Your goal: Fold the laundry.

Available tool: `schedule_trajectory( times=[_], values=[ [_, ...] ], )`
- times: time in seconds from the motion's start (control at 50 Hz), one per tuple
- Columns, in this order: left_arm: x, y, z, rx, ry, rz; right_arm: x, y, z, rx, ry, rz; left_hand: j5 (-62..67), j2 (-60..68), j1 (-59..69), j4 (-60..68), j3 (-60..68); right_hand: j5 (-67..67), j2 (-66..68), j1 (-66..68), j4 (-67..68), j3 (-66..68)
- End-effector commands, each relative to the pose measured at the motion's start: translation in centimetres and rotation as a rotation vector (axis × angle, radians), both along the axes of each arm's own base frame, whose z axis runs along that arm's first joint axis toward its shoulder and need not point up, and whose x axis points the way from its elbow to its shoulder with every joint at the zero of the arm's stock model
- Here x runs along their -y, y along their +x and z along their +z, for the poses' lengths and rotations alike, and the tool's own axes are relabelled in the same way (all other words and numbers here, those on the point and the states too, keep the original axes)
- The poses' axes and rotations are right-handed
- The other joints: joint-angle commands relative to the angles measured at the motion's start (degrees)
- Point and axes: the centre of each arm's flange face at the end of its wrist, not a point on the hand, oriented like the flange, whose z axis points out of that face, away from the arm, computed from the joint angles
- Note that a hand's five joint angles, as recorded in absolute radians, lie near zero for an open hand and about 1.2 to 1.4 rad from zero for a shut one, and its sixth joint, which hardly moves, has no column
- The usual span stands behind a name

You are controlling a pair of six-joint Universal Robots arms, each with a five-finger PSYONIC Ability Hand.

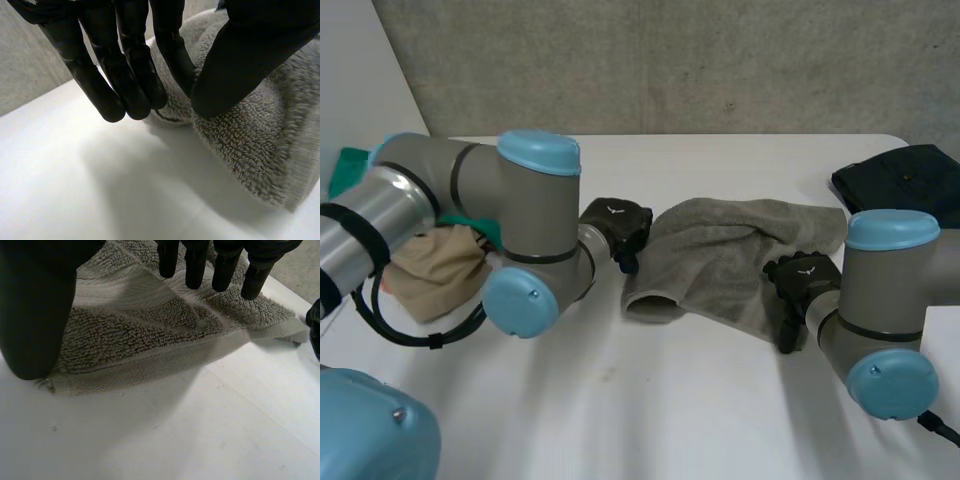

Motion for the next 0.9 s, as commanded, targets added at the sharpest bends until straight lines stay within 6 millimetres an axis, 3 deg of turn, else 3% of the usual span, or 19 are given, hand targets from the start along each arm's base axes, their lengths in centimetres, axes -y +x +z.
schedule_trajectory(
  times=[0.02,0.16,0.26,0.38,0.46,0.5,0.52,0.62,0.7,0.72,0.9],
  values=[
    [-0.1,0.6,1.9,-0.030,-0.038,0.004,1.2,0.3,-0.6,0.010,-0.048,0.000,13.3,11.4,15.2,11.3,11.9,7.8,8.5,8.9,8.4,8.6],
    [-0.2,1.4,2.5,-0.026,-0.034,0.023,2.5,0.5,-0.1,0.018,-0.110,-0.002,0.0,-1.8,1.9,-2.0,-1.4,14.2,14.9,15.3,14.8,14.9],
    [-0.5,2.4,2.1,-0.004,-0.010,0.042,3.9,0.8,0.9,0.037,-0.160,-0.006,-33.4,-35.3,-31.5,-35.4,-34.9,14.2,14.9,15.3,14.8,14.9],
    [-0.8,3.8,2.0,0.019,0.015,0.080,4.9,1.2,0.9,0.041,-0.178,-0.005,-43.4,-45.2,-41.5,-45.4,-44.8,16.9,17.5,18.0,17.5,17.6],
    [-1.0,4.8,2.1,0.026,0.031,0.102,5.6,1.4,0.9,0.030,-0.197,0.000,-47.3,-49.1,-45.4,-49.3,-48.7,39.3,40.0,40.4,40.0,40.1],
    [-1.0,5.2,1.9,0.027,0.036,0.111,6.1,1.3,1.6,0.033,-0.225,-0.004,-48.9,-50.8,-47.0,-50.9,-50.4,66.5,67.2,67.6,67.2,67.3],
    [-1.0,5.3,1.7,0.028,0.038,0.117,6.3,1.3,2.1,0.035,-0.237,-0.007,-50.0,-51.8,-48.1,-52.0,-51.4,66.7,67.4,67.8,67.3,67.5],
    [-0.8,5.5,0.7,0.036,0.049,0.144,5.8,1.2,6.2,0.083,-0.312,-0.001,-56.0,-57.8,-54.1,-58.0,-57.4,66.7,67.4,67.8,67.3,67.5],
    [-0.6,4.7,-0.3,0.034,0.060,0.131,4.0,1.2,10.6,0.147,-0.369,0.029,-56.4,-58.2,-54.5,-58.4,-57.8,66.7,67.4,67.8,67.3,67.5],
    [-0.6,4.1,-0.6,0.033,0.062,0.121,2.9,1.4,12.3,0.173,-0.385,0.055,-56.4,-58.2,-54.5,-58.4,-57.8,66.7,67.4,67.8,67.3,67.5],
    [-1.2,1.5,-1.6,0.013,0.144,0.098,-3.7,3.1,20.6,0.352,-0.459,0.209,-56.4,-58.2,-54.5,-58.4,-57.8,66.7,67.4,67.8,67.3,67.5]
  ],
)
